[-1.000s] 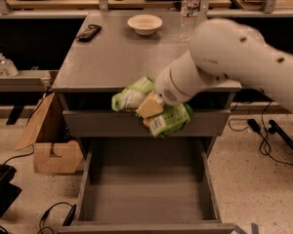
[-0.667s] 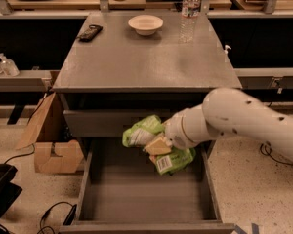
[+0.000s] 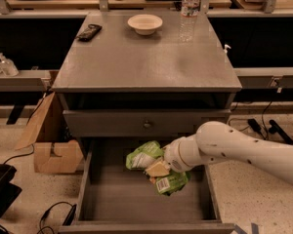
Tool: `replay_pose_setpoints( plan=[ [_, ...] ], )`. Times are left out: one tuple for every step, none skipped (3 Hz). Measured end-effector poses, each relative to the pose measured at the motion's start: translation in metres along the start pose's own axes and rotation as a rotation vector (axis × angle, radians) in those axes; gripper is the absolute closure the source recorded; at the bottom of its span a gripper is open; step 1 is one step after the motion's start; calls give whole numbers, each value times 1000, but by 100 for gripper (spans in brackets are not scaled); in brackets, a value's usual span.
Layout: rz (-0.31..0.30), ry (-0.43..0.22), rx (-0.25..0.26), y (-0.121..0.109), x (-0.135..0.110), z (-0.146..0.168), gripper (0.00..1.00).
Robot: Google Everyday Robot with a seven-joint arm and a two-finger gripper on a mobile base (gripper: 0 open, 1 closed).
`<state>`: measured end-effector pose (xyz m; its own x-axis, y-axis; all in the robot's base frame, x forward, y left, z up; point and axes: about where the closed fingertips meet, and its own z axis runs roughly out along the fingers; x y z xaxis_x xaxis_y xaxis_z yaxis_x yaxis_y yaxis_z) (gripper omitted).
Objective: Place green rice chip bag into middle drawer
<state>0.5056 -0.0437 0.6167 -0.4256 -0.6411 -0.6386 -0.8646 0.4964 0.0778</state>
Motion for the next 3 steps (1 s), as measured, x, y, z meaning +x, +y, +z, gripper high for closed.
replay_pose_setpoints(
  plan=[
    [27,44,-38,-10,17,43,100],
    [27,49,-48,-9,19,48,83],
    [26,50,-50,-8,19,49,60]
  ],
)
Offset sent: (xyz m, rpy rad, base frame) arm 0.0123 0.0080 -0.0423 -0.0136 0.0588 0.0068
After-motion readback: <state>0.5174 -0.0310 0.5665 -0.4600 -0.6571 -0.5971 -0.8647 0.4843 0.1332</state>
